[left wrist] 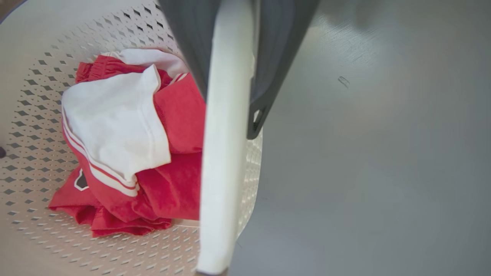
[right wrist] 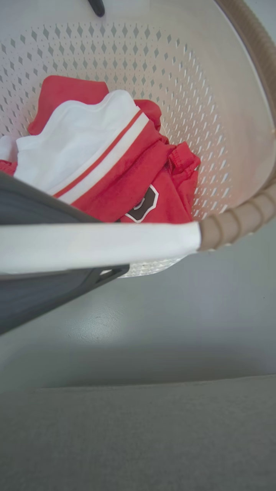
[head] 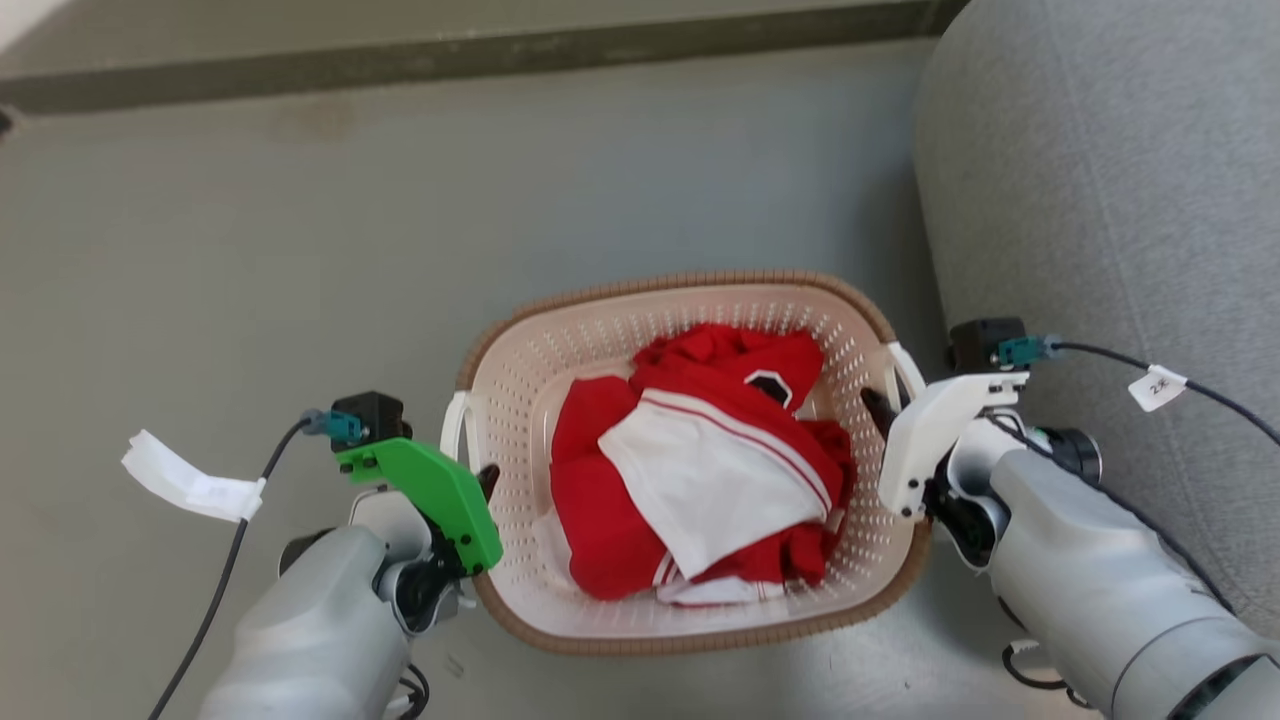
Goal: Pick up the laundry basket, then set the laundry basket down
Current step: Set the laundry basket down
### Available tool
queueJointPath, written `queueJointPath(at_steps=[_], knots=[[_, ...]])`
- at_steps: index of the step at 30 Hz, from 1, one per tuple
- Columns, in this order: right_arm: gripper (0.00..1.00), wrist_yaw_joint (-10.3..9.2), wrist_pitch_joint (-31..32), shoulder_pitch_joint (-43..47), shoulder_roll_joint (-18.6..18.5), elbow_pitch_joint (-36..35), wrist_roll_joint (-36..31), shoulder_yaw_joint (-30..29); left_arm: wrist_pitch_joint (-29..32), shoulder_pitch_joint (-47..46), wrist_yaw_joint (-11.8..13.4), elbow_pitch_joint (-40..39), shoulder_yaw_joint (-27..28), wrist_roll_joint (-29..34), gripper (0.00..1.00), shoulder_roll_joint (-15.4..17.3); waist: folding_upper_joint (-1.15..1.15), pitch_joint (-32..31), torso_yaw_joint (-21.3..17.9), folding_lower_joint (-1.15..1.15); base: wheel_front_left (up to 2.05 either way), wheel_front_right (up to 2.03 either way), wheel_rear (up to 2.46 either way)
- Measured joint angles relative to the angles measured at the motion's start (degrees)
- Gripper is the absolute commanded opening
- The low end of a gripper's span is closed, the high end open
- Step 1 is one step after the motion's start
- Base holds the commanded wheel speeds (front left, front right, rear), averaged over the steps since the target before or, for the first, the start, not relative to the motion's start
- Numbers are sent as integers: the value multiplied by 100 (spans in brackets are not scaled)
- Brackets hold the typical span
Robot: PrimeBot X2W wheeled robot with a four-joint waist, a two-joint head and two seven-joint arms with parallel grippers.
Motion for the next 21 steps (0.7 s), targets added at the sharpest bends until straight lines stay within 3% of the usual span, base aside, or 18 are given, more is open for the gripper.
queueJointPath(at_steps=[21], knots=[[0, 4, -730, -779, 20, 83, -104, -54, -770, -747, 2, -115, 3, 127, 0, 83, 0, 1751, 37, 1, 0, 0, 0]])
